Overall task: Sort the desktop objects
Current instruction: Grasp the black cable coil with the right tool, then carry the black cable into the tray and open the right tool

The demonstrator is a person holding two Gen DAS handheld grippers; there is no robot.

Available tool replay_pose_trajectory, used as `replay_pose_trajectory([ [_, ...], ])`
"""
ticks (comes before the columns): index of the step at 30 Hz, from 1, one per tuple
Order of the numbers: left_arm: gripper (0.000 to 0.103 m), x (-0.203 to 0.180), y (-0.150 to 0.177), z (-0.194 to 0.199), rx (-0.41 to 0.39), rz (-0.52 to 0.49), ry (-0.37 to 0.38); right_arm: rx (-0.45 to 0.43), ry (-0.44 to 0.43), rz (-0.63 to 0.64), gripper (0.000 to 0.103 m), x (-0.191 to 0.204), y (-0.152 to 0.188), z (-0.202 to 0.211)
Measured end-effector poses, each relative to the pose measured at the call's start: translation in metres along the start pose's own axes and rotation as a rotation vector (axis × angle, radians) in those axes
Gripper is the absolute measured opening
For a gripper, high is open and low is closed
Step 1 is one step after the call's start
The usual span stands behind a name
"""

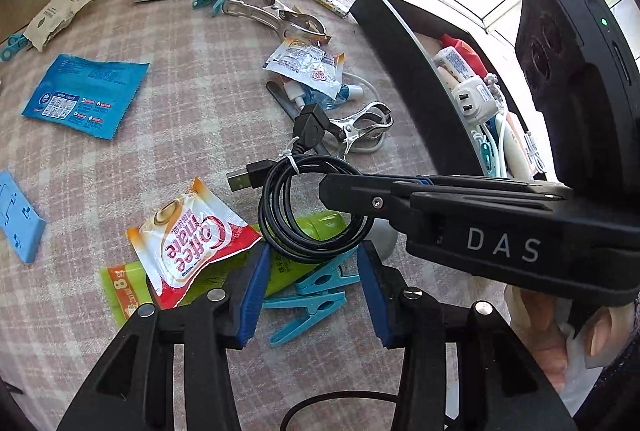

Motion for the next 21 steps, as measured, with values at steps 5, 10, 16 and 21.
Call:
replay_pose_trajectory([
  [5,0.040,-0.011,-0.008,0.012,-0.028,-0.015,-0.008,-0.044,-0.004,0.020,0.012,0.003,0.000,0.020],
  [10,0.040,-0.031,-0.020,0.020,-0.055,-0.058,-0.012,-0.093,-0.011,0.013,0.012,-0.004,-0.002,0.044],
  [16,0.040,-0.074,-0.038,0.018,-0.074,-0.136,0.014,-0.170,0.003,-0.029,0.012,-0.028,-0.001,0.080],
  [21,0.041,-0.122,-0.051,0.007,-0.072,-0.213,0.063,-0.228,0.025,-0.100,0.012,-0.070,0.004,0.116],
])
Point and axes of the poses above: each gripper's, at about its wrist camera, not at the fingertips, and z roughly against the way its jaws point, x to its left, y to its underside, the point moved 1 cm from there along -z, roughly the way its jaws point, and after that the axes turned 7 degrees about -z, right-handed, at the moved point
